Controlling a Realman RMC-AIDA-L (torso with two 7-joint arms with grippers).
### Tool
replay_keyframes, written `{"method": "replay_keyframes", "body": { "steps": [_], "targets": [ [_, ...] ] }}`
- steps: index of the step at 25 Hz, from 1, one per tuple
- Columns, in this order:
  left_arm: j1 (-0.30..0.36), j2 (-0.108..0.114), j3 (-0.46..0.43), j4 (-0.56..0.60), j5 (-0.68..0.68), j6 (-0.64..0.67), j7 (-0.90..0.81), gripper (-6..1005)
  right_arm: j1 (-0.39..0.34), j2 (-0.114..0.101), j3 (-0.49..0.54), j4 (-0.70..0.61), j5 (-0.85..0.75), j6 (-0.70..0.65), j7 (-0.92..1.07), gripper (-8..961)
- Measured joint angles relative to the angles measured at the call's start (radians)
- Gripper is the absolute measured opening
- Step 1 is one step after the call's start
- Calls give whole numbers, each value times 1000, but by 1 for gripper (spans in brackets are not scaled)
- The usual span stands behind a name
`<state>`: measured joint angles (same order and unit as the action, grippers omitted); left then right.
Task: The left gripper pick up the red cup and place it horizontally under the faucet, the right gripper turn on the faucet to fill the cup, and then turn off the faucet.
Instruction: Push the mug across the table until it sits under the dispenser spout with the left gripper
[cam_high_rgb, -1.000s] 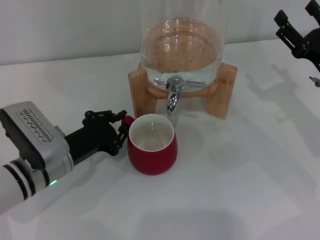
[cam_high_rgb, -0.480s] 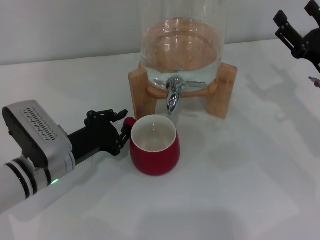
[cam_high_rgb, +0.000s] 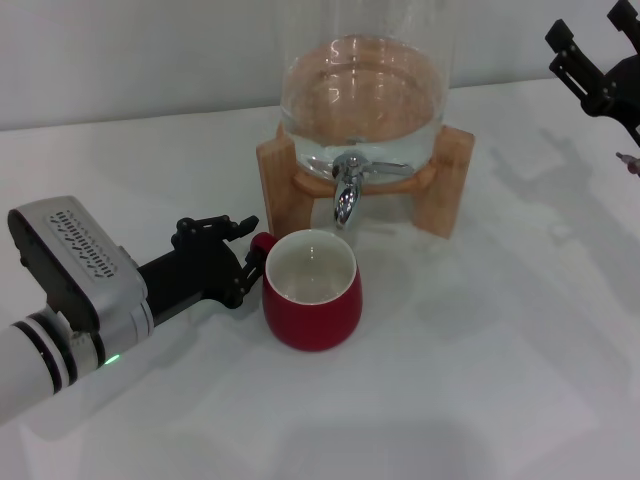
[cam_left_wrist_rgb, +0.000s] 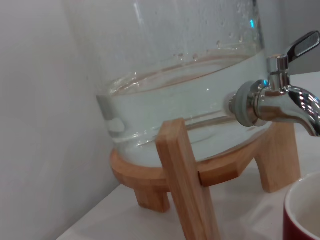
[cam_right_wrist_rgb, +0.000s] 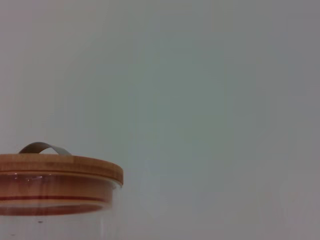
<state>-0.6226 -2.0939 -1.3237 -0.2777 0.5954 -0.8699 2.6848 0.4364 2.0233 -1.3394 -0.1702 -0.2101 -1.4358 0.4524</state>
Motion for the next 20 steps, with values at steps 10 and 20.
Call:
{"method": "replay_keyframes", "body": {
  "steps": [10, 20],
  "targets": [
    [4, 0, 0, 0, -7, 8, 0, 357, 1, 0, 0, 0, 0, 0, 0, 854],
    [6, 0, -10, 0, -12, 14, 0, 396, 0, 0, 0, 0, 0, 0, 0, 853]
  ]
}}
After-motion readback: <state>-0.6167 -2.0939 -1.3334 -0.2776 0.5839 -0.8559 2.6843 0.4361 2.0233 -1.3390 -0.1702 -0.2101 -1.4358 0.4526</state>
